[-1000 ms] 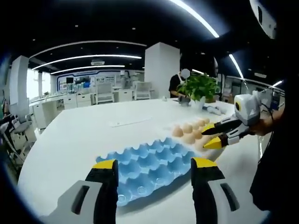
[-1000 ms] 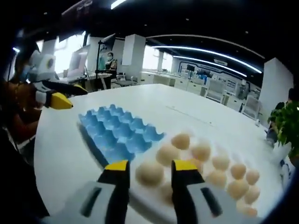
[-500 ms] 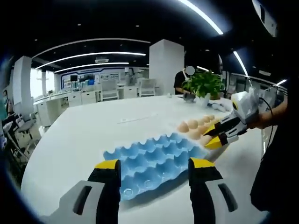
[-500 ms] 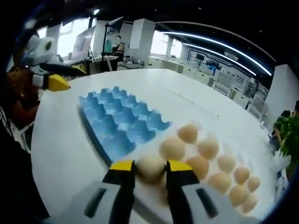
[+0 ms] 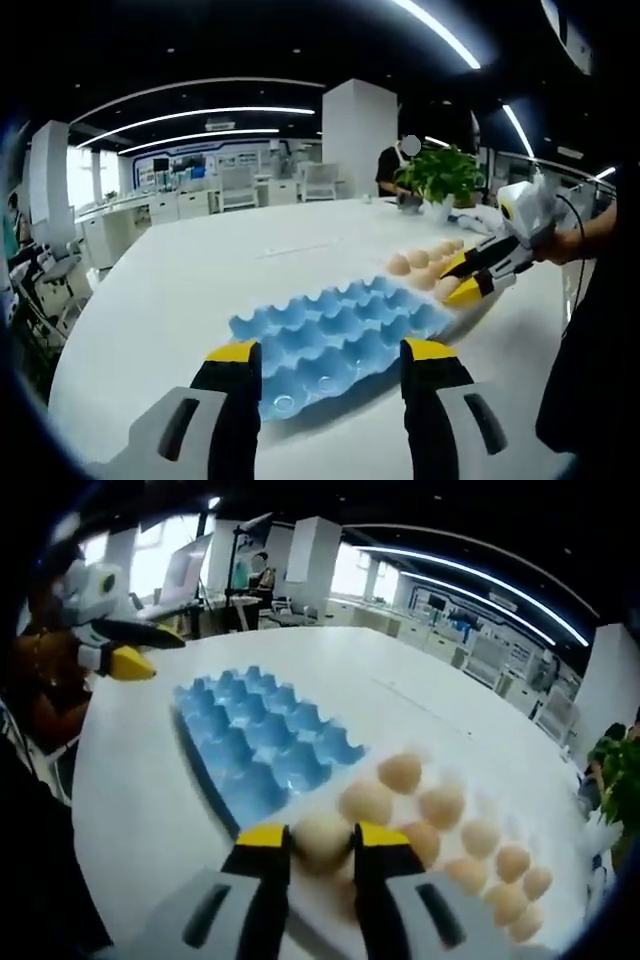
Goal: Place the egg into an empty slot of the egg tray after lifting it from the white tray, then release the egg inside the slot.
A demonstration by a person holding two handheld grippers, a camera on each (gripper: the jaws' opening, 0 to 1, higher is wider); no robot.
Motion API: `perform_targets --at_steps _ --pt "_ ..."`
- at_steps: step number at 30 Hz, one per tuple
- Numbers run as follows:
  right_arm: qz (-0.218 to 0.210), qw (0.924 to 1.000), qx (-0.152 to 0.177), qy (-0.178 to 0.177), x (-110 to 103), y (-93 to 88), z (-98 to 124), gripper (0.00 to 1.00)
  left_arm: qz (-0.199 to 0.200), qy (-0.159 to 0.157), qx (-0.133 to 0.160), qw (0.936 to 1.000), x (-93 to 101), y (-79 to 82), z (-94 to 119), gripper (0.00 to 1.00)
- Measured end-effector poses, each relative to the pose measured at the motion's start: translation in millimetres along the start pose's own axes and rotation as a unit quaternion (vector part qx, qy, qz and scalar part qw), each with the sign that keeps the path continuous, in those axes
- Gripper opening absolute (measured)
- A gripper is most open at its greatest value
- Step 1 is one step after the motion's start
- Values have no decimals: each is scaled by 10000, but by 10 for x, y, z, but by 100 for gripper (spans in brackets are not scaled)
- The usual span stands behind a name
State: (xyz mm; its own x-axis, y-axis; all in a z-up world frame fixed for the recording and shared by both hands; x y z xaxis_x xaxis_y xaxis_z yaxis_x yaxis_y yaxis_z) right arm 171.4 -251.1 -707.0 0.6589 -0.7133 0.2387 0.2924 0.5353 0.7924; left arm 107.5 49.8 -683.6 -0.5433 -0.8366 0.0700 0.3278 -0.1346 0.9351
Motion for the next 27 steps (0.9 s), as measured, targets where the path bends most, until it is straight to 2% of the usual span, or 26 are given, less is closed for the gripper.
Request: perform_targets --at_steps 3,9,12,16,27 --pt "-188 9997 128 -43 78 55 38 24 -35 10 23 10000 -18 2 2 55" --pt "-436 9989 181 23 140 130 40 24 -59 46 -2 10000 -59 -7 1 58" --pt "-562 9980 257 120 115 190 39 24 -105 26 -49 9999 -72 -11 -6 58" --pt "-495 9979 308 273 35 289 6 24 -277 -19 -124 9995 -78 -12 -27 59" --pt "-528 9957 443 619 -192 519 -157 24 -328 -128 -152 9993 -145 -44 -29 59"
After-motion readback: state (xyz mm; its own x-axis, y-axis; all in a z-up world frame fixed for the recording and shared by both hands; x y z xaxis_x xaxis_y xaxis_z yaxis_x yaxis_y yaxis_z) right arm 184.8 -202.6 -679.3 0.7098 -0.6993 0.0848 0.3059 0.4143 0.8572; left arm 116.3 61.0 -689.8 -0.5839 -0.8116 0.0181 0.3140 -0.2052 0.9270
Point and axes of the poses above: the point that each gripper's makers call its tool centre point, and the gripper's own axes: z roughly backward along the fingers, x roughly to its right, y roughly out of its top, the point moved 10 cm from there along z, roughly backward along the fingers, and after that the axes turned 6 degrees about -y, right-handed, at the moved point
